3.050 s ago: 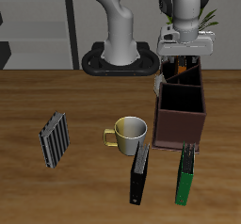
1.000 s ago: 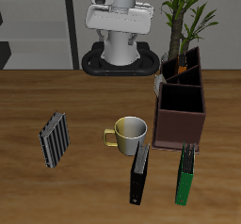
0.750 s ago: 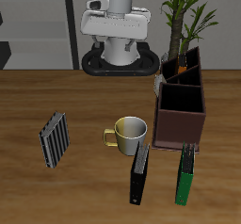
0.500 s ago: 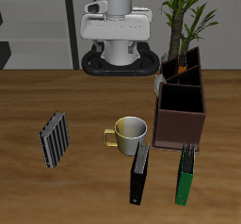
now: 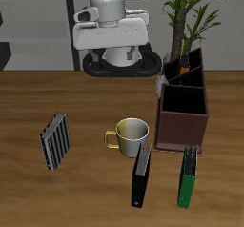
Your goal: Place the yellow book into the left desk caddy's front compartment and place the orange book into the left desk caddy's left compartment and place the black book into the left desk caddy's back compartment
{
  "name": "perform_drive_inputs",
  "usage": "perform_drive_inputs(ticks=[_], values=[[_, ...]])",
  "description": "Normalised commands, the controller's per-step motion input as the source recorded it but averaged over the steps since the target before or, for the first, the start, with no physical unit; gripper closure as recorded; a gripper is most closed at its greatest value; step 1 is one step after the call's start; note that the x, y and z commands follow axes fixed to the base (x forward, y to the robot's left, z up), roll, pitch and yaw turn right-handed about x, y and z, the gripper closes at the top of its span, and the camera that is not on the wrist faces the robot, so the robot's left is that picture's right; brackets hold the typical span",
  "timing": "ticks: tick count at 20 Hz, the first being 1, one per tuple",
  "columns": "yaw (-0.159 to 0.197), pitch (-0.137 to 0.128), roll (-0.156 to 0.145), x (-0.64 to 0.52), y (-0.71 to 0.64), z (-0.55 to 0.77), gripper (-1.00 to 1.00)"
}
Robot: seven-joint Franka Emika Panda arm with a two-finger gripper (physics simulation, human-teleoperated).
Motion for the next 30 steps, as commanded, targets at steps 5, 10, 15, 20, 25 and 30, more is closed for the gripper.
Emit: perform_drive_inputs(ticks=[5,10,15,20,25,30], values=[[-0.027,0.009,-0.048,0.44,-0.15,-0.11,-1.00],[-0.030,-0.004,-0.046,0.45,0.06,-0.10,-1.00],[-0.003,0.007,-0.028,0.38,0.12,-0.11,-1.00],[-0.002,-0.008,-0.052,0.40,0.08,-0.03,-1.00],[-0.014,0.009,-0.028,0.27,0.18,-0.07,-1.00],[-0.004,-0.025,-0.028,0.25,0.26,-0.14,-1.00]])
